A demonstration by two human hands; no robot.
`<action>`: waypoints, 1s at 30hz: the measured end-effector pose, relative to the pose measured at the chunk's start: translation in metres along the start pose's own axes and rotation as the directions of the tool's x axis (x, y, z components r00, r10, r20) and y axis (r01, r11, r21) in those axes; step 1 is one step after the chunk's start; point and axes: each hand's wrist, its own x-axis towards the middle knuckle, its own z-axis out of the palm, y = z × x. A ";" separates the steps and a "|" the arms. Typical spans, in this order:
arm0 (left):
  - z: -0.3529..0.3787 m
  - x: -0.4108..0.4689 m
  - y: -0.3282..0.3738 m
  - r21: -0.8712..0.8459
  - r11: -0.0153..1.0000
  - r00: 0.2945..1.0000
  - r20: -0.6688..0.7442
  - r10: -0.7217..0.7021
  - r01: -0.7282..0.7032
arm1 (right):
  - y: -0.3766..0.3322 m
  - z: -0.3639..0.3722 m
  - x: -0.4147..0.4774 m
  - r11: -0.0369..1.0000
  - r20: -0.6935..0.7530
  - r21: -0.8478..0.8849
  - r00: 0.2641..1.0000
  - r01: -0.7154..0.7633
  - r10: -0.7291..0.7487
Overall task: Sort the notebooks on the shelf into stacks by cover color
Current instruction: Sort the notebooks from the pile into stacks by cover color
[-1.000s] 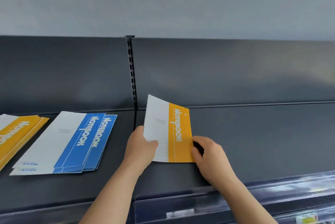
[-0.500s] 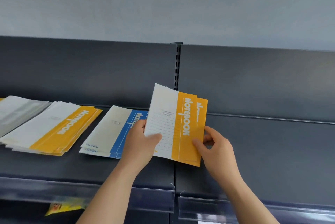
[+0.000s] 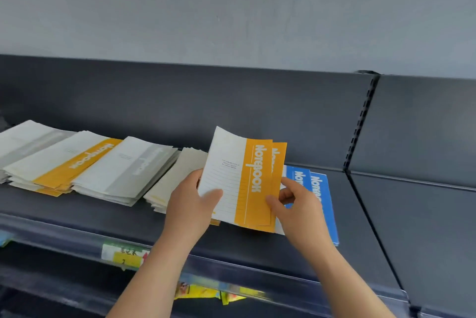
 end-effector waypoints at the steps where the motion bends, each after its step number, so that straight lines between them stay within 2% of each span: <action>1: -0.011 0.006 -0.009 0.035 0.999 1.000 -0.007 0.002 -0.002 | -0.009 0.012 0.001 1.000 0.004 -0.026 1.000 -0.010 0.010; 5: -0.045 0.029 -0.038 0.193 0.980 0.998 -0.002 0.056 -0.054 | -0.039 0.056 0.008 0.991 0.026 -0.131 1.000 -0.012 0.016; 11: -0.065 0.060 -0.069 0.331 0.937 0.993 0.067 0.095 -0.112 | -0.060 0.097 0.017 0.933 0.021 -0.358 0.999 -0.024 0.034; 14: -0.065 0.069 -0.081 0.380 0.917 0.991 0.101 0.089 -0.121 | -0.064 0.105 0.019 0.852 0.046 -0.524 0.998 -0.018 0.050; 19: -0.065 0.071 -0.089 0.347 0.931 0.989 0.126 0.074 -0.114 | -0.068 0.107 0.020 0.696 0.089 -0.716 0.996 0.050 0.019; 22: -0.071 0.070 -0.090 0.360 0.922 0.986 0.135 0.101 -0.143 | -0.073 0.104 0.022 0.688 0.087 -0.724 0.996 0.053 0.015; 30: -0.104 0.071 -0.106 0.387 0.907 0.985 0.012 0.173 -0.164 | -0.101 0.131 0.021 0.787 0.110 -0.595 0.986 0.163 -0.121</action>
